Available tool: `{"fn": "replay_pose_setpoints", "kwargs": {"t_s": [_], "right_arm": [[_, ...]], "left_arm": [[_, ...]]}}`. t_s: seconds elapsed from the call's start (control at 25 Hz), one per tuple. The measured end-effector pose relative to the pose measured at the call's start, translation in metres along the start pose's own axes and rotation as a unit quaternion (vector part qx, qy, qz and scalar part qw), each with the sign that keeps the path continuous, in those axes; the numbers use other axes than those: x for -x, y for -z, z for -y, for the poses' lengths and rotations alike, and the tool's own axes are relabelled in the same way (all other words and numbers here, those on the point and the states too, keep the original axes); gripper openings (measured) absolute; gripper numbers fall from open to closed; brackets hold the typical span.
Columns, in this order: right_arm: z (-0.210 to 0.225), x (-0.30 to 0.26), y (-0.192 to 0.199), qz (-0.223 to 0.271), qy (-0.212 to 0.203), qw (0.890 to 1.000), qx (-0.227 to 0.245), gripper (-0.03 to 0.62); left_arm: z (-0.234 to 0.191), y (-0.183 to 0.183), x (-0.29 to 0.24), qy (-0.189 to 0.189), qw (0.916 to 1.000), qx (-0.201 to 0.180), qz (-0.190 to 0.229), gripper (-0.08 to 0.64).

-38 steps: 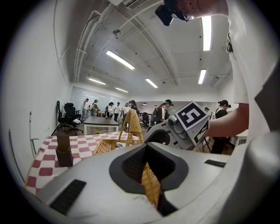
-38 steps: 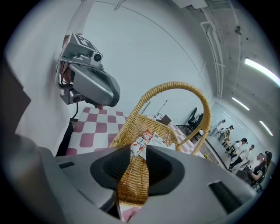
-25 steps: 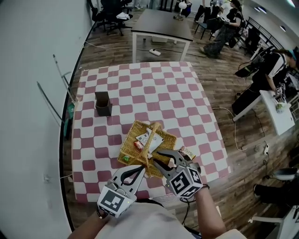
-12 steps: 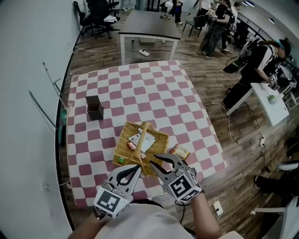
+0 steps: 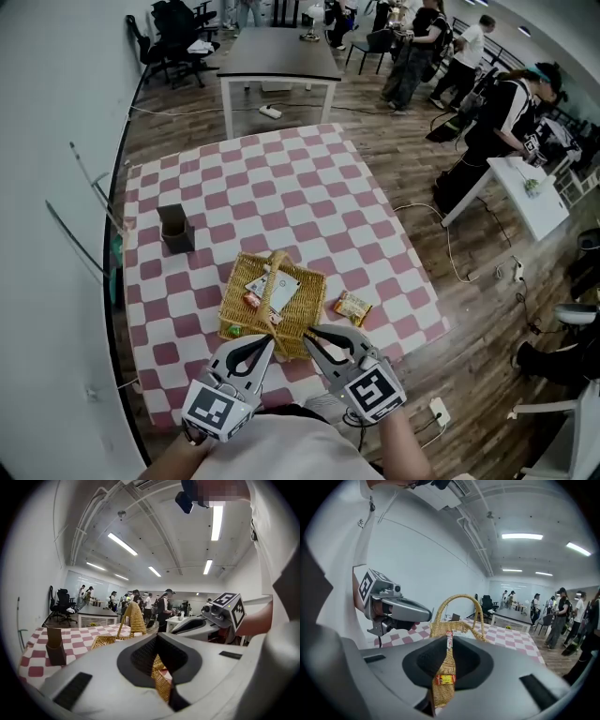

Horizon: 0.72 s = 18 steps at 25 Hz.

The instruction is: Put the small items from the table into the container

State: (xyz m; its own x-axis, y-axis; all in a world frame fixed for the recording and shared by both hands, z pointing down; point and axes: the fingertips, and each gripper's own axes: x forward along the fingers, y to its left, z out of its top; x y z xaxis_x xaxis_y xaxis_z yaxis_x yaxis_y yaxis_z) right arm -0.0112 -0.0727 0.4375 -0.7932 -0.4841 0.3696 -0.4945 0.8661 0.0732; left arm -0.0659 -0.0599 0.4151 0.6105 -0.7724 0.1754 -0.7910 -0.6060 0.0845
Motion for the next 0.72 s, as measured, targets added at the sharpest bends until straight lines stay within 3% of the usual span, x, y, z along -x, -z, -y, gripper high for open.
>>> {"fn": "replay_pose_setpoints", "kwargs": {"t_s": [0.4, 0.72], "right_arm": [[-0.002, 0.024, 0.002, 0.014, 0.025, 0.997, -0.066, -0.008], [-0.003, 0.040, -0.003, 0.064, 0.053, 0.992, -0.090, -0.008]], "left_arm": [[0.001, -0.007, 0.001, 0.014, 0.9999, 0.003, 0.008, -0.009], [0.001, 0.002, 0.008, 0.013, 0.9999, 0.009, -0.002, -0.011]]}}
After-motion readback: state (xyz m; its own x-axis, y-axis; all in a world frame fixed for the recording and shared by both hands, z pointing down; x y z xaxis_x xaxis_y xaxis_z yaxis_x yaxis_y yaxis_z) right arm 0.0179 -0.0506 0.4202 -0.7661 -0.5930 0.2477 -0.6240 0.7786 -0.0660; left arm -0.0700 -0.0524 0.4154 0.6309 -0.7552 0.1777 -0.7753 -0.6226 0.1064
